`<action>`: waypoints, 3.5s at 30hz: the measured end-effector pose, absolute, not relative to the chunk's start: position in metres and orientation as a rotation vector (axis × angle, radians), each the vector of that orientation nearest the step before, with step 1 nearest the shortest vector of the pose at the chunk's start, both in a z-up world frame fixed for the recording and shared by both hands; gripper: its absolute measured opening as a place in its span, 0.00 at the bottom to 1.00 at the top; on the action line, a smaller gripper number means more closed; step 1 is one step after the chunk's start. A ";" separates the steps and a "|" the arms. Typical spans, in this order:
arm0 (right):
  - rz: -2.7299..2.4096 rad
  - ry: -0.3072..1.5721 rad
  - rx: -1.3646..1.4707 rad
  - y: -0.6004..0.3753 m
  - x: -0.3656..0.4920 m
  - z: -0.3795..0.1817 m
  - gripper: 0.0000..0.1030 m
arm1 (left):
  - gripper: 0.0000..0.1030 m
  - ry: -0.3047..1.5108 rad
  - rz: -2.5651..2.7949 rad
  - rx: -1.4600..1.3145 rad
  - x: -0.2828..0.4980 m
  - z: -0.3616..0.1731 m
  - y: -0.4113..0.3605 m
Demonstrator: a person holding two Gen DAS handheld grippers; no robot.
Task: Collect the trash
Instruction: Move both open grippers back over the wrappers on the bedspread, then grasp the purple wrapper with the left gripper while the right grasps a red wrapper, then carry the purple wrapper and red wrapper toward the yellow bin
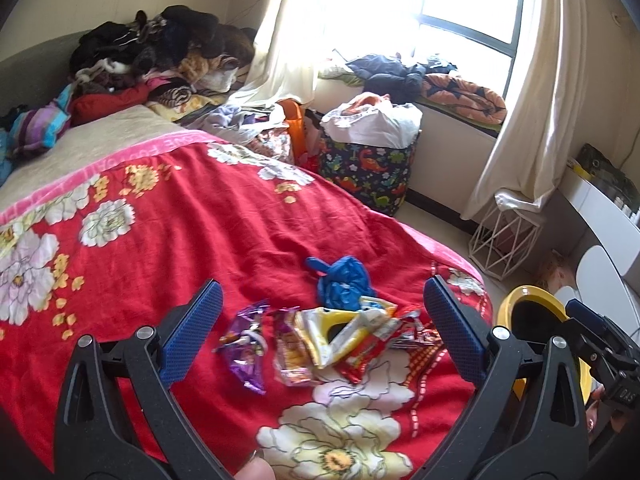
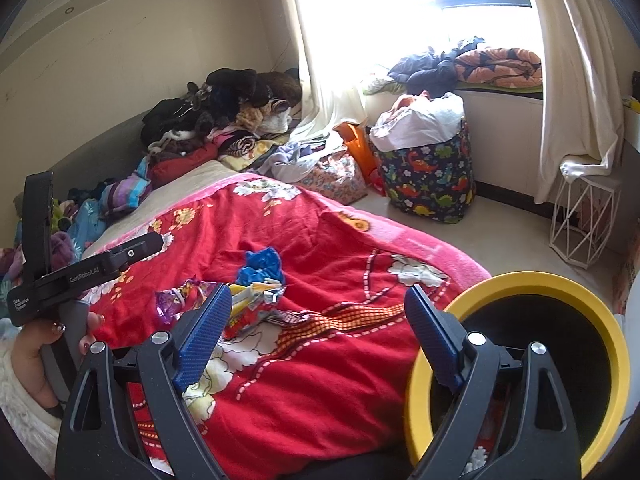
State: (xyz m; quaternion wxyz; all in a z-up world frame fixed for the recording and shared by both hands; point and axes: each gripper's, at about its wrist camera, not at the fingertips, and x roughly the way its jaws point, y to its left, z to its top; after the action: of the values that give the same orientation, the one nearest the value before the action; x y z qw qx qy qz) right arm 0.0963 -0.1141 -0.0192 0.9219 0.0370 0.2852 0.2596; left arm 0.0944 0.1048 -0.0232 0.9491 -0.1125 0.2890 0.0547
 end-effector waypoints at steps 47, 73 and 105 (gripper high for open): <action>0.755 0.798 0.102 -0.033 0.141 -0.078 0.20 | 0.16 0.808 0.131 -0.403 0.100 -0.108 0.150; 0.667 0.701 0.201 -0.121 0.117 -0.034 0.19 | 0.13 0.678 0.003 -0.310 0.095 -0.045 0.100; 0.556 0.593 0.205 -0.177 0.102 -0.003 0.19 | 0.13 0.631 -0.137 -0.230 0.089 -0.015 0.039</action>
State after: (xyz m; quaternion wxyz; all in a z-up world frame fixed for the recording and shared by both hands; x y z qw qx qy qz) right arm 0.1015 -0.1774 -0.0034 0.9134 0.0994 0.2880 0.2699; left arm 0.0889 0.0391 -0.0146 0.9418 -0.1128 0.3096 -0.0672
